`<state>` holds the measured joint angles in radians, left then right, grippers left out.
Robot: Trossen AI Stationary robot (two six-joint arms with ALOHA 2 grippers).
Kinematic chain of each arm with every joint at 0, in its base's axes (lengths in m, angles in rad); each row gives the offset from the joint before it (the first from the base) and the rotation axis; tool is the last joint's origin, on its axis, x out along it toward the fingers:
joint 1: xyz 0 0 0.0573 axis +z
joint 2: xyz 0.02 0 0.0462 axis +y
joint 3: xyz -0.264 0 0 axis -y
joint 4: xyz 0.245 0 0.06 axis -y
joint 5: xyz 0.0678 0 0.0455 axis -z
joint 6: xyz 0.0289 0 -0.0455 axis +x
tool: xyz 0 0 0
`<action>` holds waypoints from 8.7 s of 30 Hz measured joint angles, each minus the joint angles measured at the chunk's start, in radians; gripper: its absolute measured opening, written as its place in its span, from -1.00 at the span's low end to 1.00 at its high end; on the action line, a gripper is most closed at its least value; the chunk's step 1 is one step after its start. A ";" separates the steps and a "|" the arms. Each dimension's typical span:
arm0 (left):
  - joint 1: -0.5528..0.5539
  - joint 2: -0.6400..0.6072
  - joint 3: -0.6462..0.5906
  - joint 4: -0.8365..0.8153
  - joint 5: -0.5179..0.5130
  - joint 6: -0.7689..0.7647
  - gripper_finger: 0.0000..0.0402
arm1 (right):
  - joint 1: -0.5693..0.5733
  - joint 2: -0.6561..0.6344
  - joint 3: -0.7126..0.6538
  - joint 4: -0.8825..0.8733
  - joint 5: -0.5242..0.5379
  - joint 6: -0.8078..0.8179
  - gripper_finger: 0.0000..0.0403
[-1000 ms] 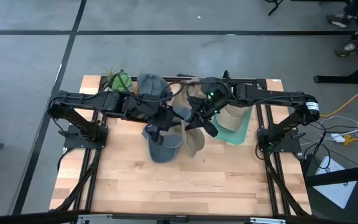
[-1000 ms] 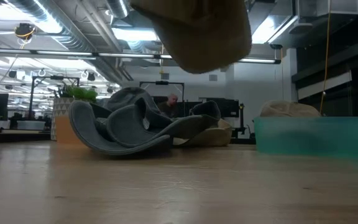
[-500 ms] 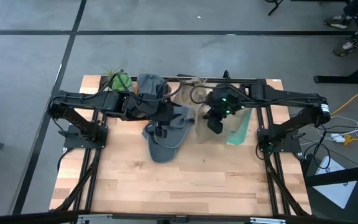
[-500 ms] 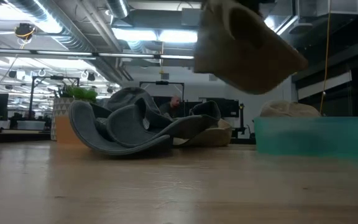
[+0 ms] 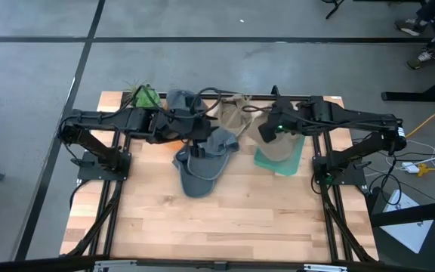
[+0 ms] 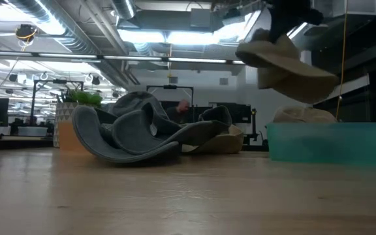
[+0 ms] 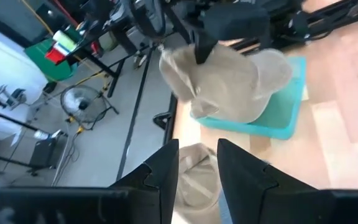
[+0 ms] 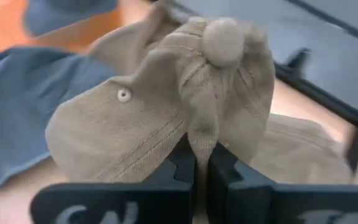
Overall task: Pick & Place hat
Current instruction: Put the brown cap into the blue bin, then put the gray cap into the orange bin
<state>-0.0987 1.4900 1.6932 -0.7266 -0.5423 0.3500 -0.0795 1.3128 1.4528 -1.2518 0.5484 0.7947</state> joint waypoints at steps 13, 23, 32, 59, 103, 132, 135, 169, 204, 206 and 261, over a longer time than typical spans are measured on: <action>0.112 -0.001 0.000 -0.329 0.021 0.005 -0.54 | -0.001 0.000 -0.080 -0.144 0.137 0.497 -0.95; 0.192 -0.001 0.000 -0.452 0.096 0.000 -0.56 | -0.001 0.000 -0.263 -0.142 0.028 0.861 -0.96; 0.219 -0.001 0.000 -0.464 0.322 -0.001 -0.56 | -0.054 0.008 -0.326 -0.144 -0.025 0.982 -0.93; 0.232 -0.001 0.000 -0.505 0.347 0.003 -0.56 | -0.240 0.015 -0.330 -0.142 -0.006 0.869 -0.49; 0.267 0.000 0.000 -0.442 0.365 -0.486 -0.58 | -0.070 0.016 -0.429 0.707 -0.384 -0.325 0.22; 0.241 0.000 0.000 -0.383 0.350 -0.523 -0.58 | -0.071 0.151 -0.624 1.122 -0.378 -0.336 0.22; 0.241 0.000 0.000 -0.382 0.346 -0.523 -0.59 | -0.084 0.177 -0.624 1.153 -0.373 -0.335 0.22; 0.241 -0.030 0.000 -0.357 0.568 -0.288 -0.57 | -0.079 0.083 -0.363 1.112 -0.234 -0.928 -0.98; 0.216 -0.063 0.000 0.037 0.647 -0.013 -0.57 | -0.127 -0.267 -0.156 0.996 -0.788 -1.010 -0.97; 0.240 -0.063 0.000 0.036 0.691 -0.128 -0.57 | -0.127 -0.267 -0.156 0.997 -0.787 -1.011 -0.97; 0.297 0.093 0.000 0.005 0.628 -0.598 -0.69 | -0.127 -0.201 -0.158 0.957 -0.748 -0.976 -0.97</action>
<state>0.1982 1.5829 1.6928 -0.7212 0.0857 -0.2483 -0.2062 1.1118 1.2953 -0.2948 -0.1994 -0.1813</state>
